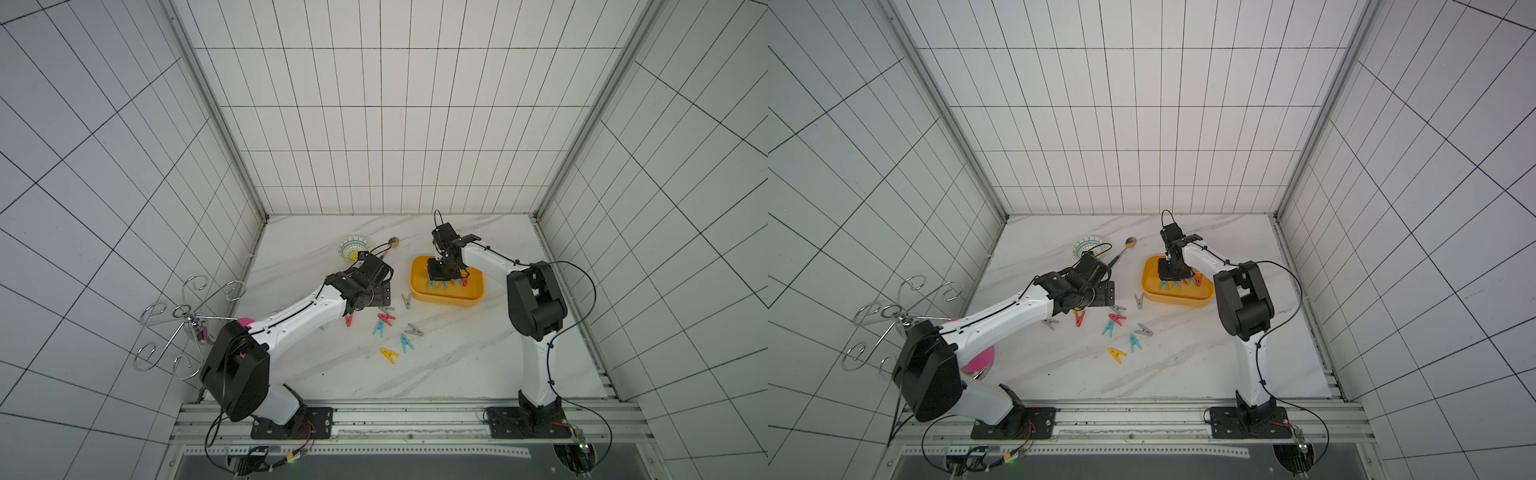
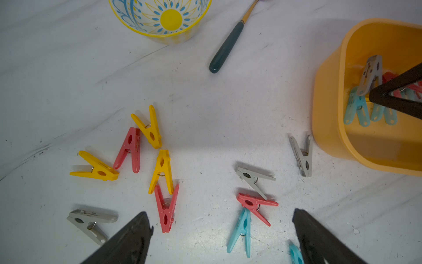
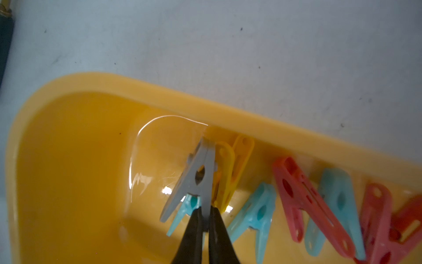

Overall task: Put the clothespins into the storage box
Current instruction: Place the clothespin in the storage box.

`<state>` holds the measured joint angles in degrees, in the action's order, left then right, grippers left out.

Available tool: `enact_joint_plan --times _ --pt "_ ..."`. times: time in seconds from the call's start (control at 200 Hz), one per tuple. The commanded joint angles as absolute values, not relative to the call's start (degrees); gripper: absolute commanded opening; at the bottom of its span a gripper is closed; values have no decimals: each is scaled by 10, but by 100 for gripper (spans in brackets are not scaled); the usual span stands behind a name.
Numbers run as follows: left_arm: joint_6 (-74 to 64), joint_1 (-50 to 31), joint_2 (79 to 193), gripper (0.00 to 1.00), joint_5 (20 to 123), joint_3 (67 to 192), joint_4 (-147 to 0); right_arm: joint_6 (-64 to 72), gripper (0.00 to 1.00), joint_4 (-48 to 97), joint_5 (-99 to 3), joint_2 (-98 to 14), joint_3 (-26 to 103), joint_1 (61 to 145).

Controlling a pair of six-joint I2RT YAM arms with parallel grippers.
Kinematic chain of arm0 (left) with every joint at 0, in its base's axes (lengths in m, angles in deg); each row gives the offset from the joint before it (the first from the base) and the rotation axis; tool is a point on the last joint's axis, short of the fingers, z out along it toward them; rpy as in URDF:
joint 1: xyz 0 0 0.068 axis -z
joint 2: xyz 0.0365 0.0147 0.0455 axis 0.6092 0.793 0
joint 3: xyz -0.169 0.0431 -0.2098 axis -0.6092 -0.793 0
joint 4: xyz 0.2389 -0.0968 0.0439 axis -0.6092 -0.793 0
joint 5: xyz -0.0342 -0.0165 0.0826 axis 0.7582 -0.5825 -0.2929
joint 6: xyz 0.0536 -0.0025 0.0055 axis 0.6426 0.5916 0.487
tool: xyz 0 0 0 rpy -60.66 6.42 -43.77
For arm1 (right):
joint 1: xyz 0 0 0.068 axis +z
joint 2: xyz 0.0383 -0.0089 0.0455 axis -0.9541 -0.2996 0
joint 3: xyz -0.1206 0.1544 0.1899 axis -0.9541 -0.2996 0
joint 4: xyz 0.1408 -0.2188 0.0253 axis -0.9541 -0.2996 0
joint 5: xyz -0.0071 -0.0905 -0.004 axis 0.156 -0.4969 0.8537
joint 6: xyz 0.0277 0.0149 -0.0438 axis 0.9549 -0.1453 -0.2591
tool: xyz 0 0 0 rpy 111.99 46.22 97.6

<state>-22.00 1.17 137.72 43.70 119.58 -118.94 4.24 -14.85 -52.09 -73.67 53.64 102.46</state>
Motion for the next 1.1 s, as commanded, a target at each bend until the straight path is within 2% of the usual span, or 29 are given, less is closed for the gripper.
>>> enact_joint_plan --times 0.0,0.27,0.43,0.635,0.844,1.094 --pt "-218 13 1382 98 425 1206 -1183 32 12 -156 -502 -744 566 1029" --pt "-219 13 1371 98 421 1210 -1189 37 14 -162 -499 -747 584 1045" --pt "-218 14 1361 98 407 1210 -1201 36 23 -176 -509 -741 588 1044" --pt "-222 13 1348 98 399 1195 -1201 33 25 -195 -531 -646 534 1052" --pt "-228 5 1334 98 395 1189 -1200 67 36 -170 -577 -553 436 1123" --pt "-229 -16 1310 98 401 1169 -1199 158 42 -74 -615 -547 349 1208"
